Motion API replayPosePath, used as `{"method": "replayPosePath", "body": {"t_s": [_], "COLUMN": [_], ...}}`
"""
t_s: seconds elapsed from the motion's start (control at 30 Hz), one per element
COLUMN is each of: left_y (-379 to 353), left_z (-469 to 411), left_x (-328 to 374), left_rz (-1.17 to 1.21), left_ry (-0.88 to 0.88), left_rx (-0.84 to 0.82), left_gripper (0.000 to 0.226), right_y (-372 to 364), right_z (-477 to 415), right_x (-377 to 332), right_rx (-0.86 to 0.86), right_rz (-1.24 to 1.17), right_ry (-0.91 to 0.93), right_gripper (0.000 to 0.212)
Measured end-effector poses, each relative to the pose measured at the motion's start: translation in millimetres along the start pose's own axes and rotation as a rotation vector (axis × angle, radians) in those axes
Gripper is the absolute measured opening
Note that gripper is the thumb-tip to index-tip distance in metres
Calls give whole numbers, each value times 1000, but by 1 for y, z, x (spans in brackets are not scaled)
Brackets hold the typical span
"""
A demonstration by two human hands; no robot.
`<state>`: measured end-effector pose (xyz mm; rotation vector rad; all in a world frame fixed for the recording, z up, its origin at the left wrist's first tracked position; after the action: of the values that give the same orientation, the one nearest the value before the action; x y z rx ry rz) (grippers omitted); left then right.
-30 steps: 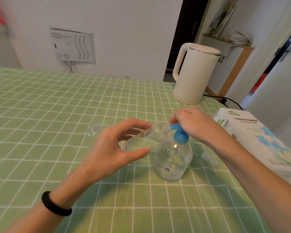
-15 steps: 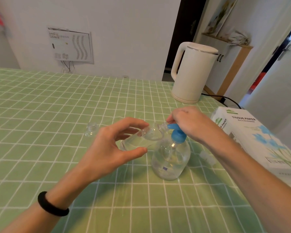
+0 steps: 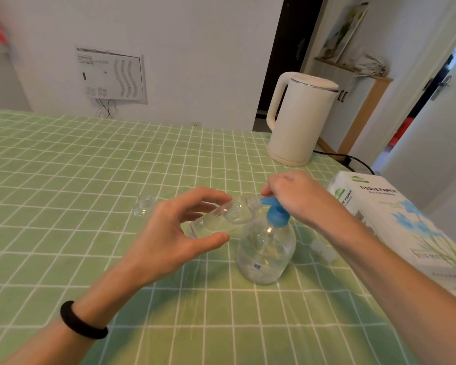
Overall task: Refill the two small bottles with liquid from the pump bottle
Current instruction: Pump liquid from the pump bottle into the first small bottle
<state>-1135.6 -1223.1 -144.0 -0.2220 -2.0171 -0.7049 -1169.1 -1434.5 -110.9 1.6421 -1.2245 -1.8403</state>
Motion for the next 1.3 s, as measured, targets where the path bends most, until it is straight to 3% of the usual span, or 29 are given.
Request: {"method": "replayPosePath", "body": {"t_s": [0.77, 0.9, 1.3], "left_y": [-1, -1, -5], "left_z": [0, 0, 2], "left_x": [2, -1, -2], "left_rz": [37, 43, 100], "left_ry": [13, 23, 61], "left_rx": [-4, -8, -34], "left_gripper": [51, 53, 52], "right_y": [10, 3, 5], "right_z": [-3, -3, -1], "right_x": [-11, -3, -8], "right_rx": [35, 5, 21], "right_rz": [49, 20, 4], "right_ry": [61, 30, 29], "right_gripper": [51, 45, 59]}}
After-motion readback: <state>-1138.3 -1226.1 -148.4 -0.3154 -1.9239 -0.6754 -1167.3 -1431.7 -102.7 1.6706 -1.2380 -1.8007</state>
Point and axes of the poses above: each hand's wrist, its own z-axis away from the middle knuckle, its own y-axis out of the back of the hand, x = y × z, the point moved 8 cm from there along -z, towards the middle knuckle, and after that the axes turned 10 degrees about y, right-handed, at the moved point
